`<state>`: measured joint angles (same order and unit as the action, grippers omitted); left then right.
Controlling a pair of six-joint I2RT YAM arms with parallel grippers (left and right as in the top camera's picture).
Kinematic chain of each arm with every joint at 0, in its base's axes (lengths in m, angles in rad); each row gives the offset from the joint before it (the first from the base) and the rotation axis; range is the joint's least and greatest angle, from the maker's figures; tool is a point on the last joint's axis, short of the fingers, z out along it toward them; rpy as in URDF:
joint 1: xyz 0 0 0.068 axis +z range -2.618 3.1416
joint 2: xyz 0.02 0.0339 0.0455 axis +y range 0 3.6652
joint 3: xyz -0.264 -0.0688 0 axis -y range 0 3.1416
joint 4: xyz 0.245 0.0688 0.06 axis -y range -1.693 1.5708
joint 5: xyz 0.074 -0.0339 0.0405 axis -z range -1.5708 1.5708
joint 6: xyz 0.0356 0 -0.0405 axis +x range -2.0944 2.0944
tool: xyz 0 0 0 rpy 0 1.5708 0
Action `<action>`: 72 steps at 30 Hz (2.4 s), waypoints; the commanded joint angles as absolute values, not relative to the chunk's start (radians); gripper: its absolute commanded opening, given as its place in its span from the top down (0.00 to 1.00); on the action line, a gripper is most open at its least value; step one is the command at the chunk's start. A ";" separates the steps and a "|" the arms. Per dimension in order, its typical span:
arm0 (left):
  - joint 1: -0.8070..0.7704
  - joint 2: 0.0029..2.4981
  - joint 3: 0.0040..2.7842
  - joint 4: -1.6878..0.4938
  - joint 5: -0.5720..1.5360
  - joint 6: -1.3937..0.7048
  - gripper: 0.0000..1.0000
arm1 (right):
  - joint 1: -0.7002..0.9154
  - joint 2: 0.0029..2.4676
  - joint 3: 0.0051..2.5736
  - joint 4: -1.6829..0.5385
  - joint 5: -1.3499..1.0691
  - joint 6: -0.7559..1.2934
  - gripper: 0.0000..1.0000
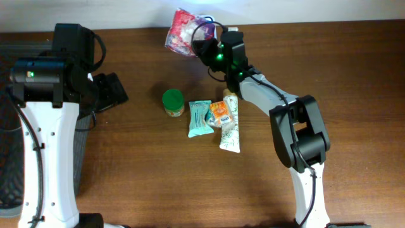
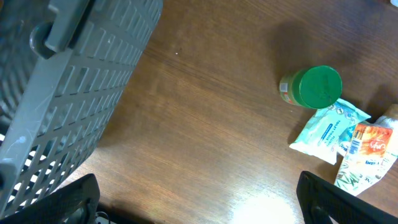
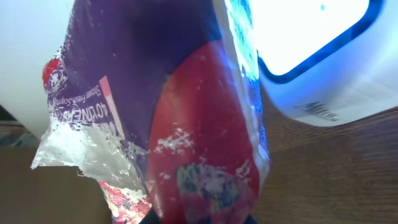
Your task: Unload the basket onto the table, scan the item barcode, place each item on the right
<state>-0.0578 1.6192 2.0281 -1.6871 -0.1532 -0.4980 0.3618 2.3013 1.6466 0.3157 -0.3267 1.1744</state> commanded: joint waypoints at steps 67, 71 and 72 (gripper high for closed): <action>-0.054 1.603 2.039 -1.688 -0.154 -0.511 0.01 | -0.461 2.172 1.672 -0.701 0.116 0.206 0.93; -0.054 1.603 2.039 -1.688 -0.153 -0.511 0.01 | -0.501 2.204 1.672 -0.661 0.271 0.206 0.96; -0.054 1.603 2.039 -1.688 -0.153 -0.511 0.01 | -0.522 2.204 1.672 -0.657 0.273 0.206 0.96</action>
<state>-0.0578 1.6192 2.0285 -1.6871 -0.1532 -0.4980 -0.4744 2.1986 1.6680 -0.6693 0.1936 0.2058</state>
